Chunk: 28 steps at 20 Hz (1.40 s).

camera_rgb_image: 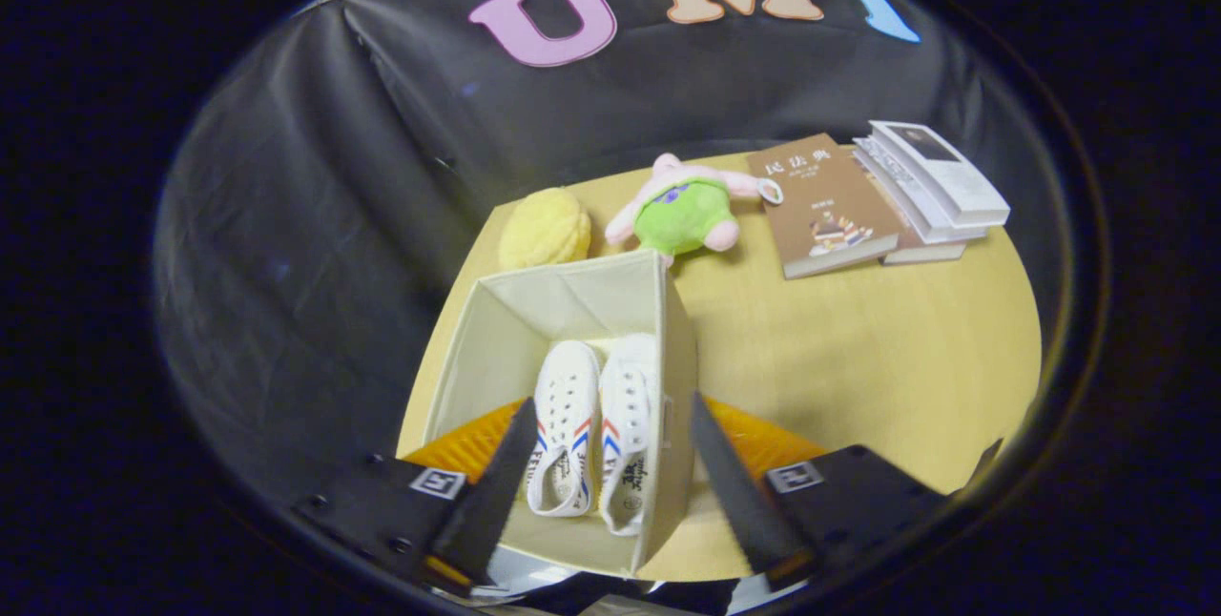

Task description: Open the storage box then place both shoes into the box .Put the left shoe in first, then the right shoe, with the right side of both shoes facing outward in a uniform manner.

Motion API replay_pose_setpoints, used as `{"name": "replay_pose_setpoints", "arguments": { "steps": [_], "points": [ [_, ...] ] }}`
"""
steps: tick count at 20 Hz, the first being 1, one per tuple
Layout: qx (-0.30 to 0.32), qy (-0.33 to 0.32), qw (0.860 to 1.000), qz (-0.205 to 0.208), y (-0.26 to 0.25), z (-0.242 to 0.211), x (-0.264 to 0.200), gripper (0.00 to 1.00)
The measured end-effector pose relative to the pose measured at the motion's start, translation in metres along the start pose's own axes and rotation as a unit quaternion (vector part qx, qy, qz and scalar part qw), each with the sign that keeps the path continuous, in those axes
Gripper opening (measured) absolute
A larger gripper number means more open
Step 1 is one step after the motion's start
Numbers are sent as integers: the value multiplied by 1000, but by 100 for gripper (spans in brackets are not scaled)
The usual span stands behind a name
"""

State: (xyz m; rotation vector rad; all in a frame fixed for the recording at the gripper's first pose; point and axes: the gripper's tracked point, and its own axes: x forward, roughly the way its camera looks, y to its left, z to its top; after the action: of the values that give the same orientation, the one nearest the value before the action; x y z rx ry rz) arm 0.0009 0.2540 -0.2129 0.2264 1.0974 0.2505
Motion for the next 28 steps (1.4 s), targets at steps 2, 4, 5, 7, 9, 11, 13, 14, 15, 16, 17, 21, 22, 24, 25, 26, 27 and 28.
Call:
{"name": "replay_pose_setpoints", "arguments": {
  "steps": [2,4,5,7,9,11,13,14,15,16,17,21,22,24,25,26,27,28],
  "points": [
    [-21,-20,1000,6,-3,1,-12,91],
    [-42,-53,998,12,-4,10,-28,100],
    [-51,-75,996,12,-7,15,-39,100],
    [-65,-118,991,9,-18,25,-61,100],
    [-77,-159,984,5,-31,33,-84,100],
    [-92,-193,977,-4,-46,41,-105,100],
    [-105,-229,968,-16,-64,51,-122,100],
    [-112,-246,963,-21,-72,55,-132,100],
    [-117,-258,959,-28,-81,55,-143,100],
    [-119,-271,955,-34,-89,58,-152,100],
    [-116,-283,951,-37,-97,59,-162,100],
    [-102,-325,939,-52,-134,60,-193,100],
    [-97,-339,933,-67,-146,62,-200,100],
    [-96,-357,925,-85,-158,56,-210,100],
    [-94,-365,921,-94,-169,56,-221,100],
    [-90,-372,918,-102,-175,55,-227,100],
    [-84,-379,915,-106,-180,53,-231,100],
    [-76,-388,912,-107,-183,53,-235,100]
  ]
}}
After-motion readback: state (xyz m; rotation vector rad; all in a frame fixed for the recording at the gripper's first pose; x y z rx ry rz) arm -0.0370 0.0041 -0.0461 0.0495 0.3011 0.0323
